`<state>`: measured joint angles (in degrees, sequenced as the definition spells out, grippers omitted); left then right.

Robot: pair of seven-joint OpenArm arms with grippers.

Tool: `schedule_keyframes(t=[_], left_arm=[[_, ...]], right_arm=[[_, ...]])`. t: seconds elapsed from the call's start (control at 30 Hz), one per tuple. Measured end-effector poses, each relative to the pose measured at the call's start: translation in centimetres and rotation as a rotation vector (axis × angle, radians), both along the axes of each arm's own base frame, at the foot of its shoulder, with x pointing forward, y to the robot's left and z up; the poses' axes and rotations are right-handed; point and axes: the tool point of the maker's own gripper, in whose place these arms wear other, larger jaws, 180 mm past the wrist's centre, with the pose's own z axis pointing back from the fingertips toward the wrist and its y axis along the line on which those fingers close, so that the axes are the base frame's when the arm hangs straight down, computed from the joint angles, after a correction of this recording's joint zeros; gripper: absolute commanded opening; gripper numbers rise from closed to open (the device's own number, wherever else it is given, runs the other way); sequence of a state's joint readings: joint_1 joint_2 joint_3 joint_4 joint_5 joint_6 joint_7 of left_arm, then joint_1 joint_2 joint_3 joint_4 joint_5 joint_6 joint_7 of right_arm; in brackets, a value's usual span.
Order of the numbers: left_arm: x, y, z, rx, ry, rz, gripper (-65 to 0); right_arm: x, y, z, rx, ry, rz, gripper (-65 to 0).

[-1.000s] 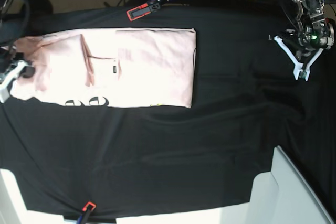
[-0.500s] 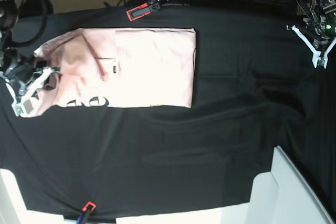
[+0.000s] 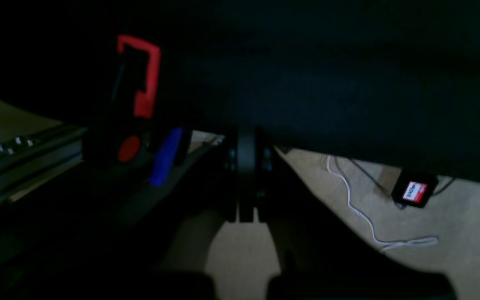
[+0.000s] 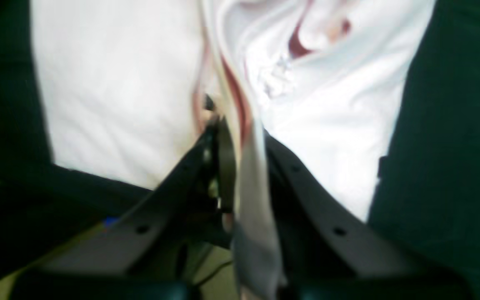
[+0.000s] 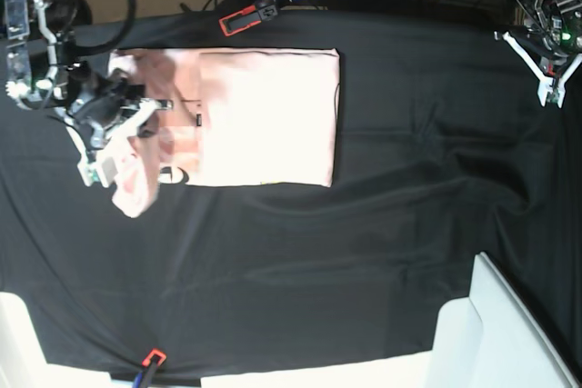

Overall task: Fold the T-shirt properly
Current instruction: 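Lift the shirt end with the right gripper and fold it over the bundle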

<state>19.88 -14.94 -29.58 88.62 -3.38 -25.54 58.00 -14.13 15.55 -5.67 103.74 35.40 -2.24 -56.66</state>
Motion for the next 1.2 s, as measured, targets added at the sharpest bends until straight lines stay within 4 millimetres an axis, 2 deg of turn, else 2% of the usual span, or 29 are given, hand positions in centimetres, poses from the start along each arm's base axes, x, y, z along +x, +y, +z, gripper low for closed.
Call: schedule_keyframes(t=[0.33,0.6,0.77,0.97,1.03,1.1,1.2], left_arm=[[-0.4,0.1,-0.1,0.003,0.011,-0.001,-65.0],[-0.5,0.0,-0.2,0.000,0.013,0.001,-65.0],[-1.6,0.0,-0.4,0.003,0.035,-0.002,-65.0],[-1.7,0.1,-0.3,0.007,0.033,-0.007,-65.0],[-2.3,0.2,-0.4,0.008,0.049,-0.006,-65.0],[-2.8,0.3,-0.5,0.011,0.068,-0.003,-65.0],[-2.4,0.2,-0.4,0.009,0.054,-0.005,-65.0]], right_arm=[[-1.3,6.8,-0.2,0.115,0.066,-0.002,-64.9],[-0.4,9.0,0.4,0.127,0.074,-0.027,-64.9],[-0.4,12.1,1.0,0.201,0.087,-0.017,-64.9],[0.1,12.4,0.3,0.198,0.102,-0.026,-64.9],[0.3,12.6,0.5,0.203,0.093,-0.029,-64.9],[0.5,13.2,0.8,0.204,0.070,-0.014,-64.9],[-0.2,14.5,0.8,0.214,0.078,0.023,-64.9]])
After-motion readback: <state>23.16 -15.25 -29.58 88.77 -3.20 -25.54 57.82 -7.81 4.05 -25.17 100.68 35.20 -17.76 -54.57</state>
